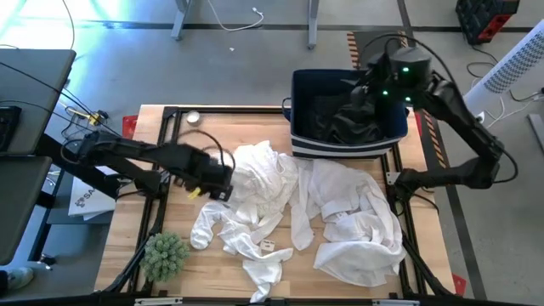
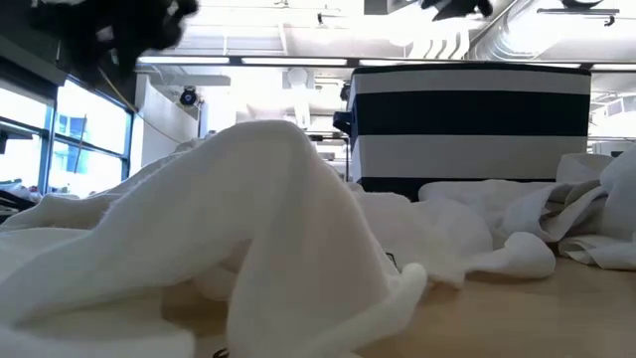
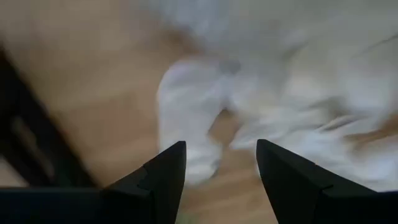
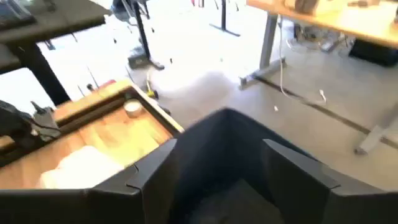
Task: Sort clothes
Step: Put the white sock into the blue laundry organizer, then put the white short into the blue laundry organizer
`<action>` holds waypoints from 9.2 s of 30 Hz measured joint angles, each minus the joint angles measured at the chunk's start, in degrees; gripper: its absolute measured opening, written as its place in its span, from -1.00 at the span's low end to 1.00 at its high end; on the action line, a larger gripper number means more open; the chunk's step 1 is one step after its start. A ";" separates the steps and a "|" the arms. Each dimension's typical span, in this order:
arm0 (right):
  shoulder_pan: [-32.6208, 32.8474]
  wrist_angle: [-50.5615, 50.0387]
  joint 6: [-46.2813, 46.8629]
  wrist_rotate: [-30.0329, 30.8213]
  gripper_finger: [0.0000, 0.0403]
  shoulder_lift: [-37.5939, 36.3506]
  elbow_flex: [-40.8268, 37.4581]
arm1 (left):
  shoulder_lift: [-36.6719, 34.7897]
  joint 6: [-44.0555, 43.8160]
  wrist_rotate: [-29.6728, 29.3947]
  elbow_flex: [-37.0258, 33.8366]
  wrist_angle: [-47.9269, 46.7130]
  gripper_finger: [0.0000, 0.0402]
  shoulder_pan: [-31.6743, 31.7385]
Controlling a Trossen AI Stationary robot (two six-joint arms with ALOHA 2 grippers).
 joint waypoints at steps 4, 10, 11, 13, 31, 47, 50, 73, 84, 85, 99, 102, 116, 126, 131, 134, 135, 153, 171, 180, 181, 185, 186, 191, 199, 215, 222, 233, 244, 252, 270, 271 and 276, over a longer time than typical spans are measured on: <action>1.25 -0.21 0.43 -0.09 0.11 -0.37 0.55 | 0.03 -1.84 4.12 -9.76 6.46 -0.09 0.07; 2.82 -2.83 0.59 -0.20 0.11 0.63 0.55 | 0.04 -4.04 7.54 -22.04 16.43 -0.17 1.02; 3.06 -3.20 0.59 -0.20 0.11 0.89 0.55 | 0.04 -4.54 7.55 -23.87 17.87 -0.19 1.02; 3.59 -4.04 0.59 -0.21 0.11 1.09 0.55 | 0.04 -4.88 7.54 -27.44 22.28 -0.24 1.00; 6.15 -3.74 4.27 -3.09 0.11 1.23 0.55 | -2.48 2.28 -0.46 -26.29 19.14 -0.99 0.58; 16.18 18.21 1.50 -27.24 0.11 10.60 0.55 | -11.45 33.66 -30.30 11.12 19.58 -1.00 0.75; 18.37 23.31 1.49 -28.83 0.11 13.56 0.55 | -11.64 37.90 -32.45 11.30 30.21 -1.00 1.80; 23.91 32.57 8.27 -20.80 -0.44 23.36 0.55 | -2.71 51.82 -24.02 11.24 66.24 -0.99 8.71; 18.22 16.68 5.10 -7.36 -0.98 15.92 5.12 | -6.17 52.24 -25.38 11.30 58.43 -0.38 8.80; 17.00 14.17 3.87 -5.94 -0.97 14.91 6.10 | -6.57 51.48 -25.63 11.30 56.76 -0.33 8.80; -0.64 -4.74 -3.69 -3.51 -0.98 14.72 2.12 | -8.48 48.20 -25.33 11.28 50.79 -0.21 8.73; -2.48 0.13 -3.98 -7.01 -0.98 16.51 -1.94 | -8.48 47.60 -25.29 11.28 49.56 -0.21 8.60; -4.75 0.56 -1.53 -10.84 0.00 23.65 -3.37 | -8.48 44.61 -25.21 11.28 43.94 -0.21 8.60; -2.56 -5.14 -1.53 -11.07 0.18 15.38 5.32 | -7.32 35.59 -24.95 11.26 26.39 -0.21 8.44; -0.49 -5.52 -1.29 -11.23 0.18 11.37 5.34 | -4.55 20.38 -18.51 11.24 9.52 -0.21 8.16; 0.20 -6.37 -1.03 -11.20 0.18 10.33 5.34 | -1.54 16.24 -12.63 11.22 1.32 -0.21 6.35; 0.50 -6.77 -0.99 -11.19 0.18 10.32 5.34 | -0.34 15.57 -10.21 11.21 -0.47 -0.21 5.53; 4.87 -9.31 1.66 -11.02 0.18 10.61 2.35 | 16.08 10.79 6.83 -14.35 30.23 -0.24 -1.89; 10.15 -0.29 1.95 -12.32 0.18 10.61 2.35 | -5.06 17.84 -3.49 -4.46 5.45 -0.98 0.16; 15.18 17.17 0.82 -19.99 0.18 10.61 2.33 | -17.69 20.52 -30.16 9.54 17.80 -0.99 0.17; 15.59 18.89 0.35 -21.53 0.18 10.61 2.33 | -18.12 22.42 -32.86 10.32 20.41 -0.99 0.17; 17.76 24.94 0.12 -25.23 0.18 11.63 2.33 | -18.99 33.36 -40.61 11.63 34.88 -1.00 0.17; 18.47 26.40 0.15 -25.30 0.18 11.99 2.33 | -18.94 36.68 -41.75 11.63 39.09 -1.00 0.18; 21.66 33.89 1.40 -24.10 0.18 15.10 2.33 | -17.32 51.93 -44.14 11.63 58.14 -1.00 0.86; 25.18 40.39 3.56 -15.21 0.18 20.68 3.45 | -13.00 58.86 -42.83 11.63 73.17 -1.00 2.85; 26.26 43.89 12.10 -12.24 -0.18 25.21 3.90 | -5.64 57.07 -35.88 11.61 82.38 -1.00 3.60; 25.87 42.98 11.69 -12.27 -0.94 24.78 4.29 | -6.09 59.11 -38.30 11.61 81.80 -0.90 3.58; 17.37 9.17 -6.09 5.25 -0.98 17.95 23.33 | -11.93 54.32 -40.80 11.63 62.99 -0.30 2.97; 0.98 -14.47 -10.25 -2.32 -0.99 17.91 20.28 | -13.33 55.15 -40.84 11.63 59.77 -0.26 2.97; -4.13 2.23 -4.28 -10.45 -0.99 19.00 -11.42 | -13.29 52.42 -40.96 11.61 55.79 -0.26 2.99; -8.59 -17.03 -1.37 -4.11 -0.11 20.62 -10.86 | -13.31 49.90 -40.95 11.61 51.10 -0.26 3.16; -8.57 -19.11 -1.36 -4.09 -0.10 20.62 -7.98 | -13.31 49.09 -40.96 11.61 49.89 -0.26 3.16; -8.49 -21.80 1.44 -5.30 -0.08 20.51 2.71 | -13.31 43.41 -40.92 11.61 44.34 -0.26 3.16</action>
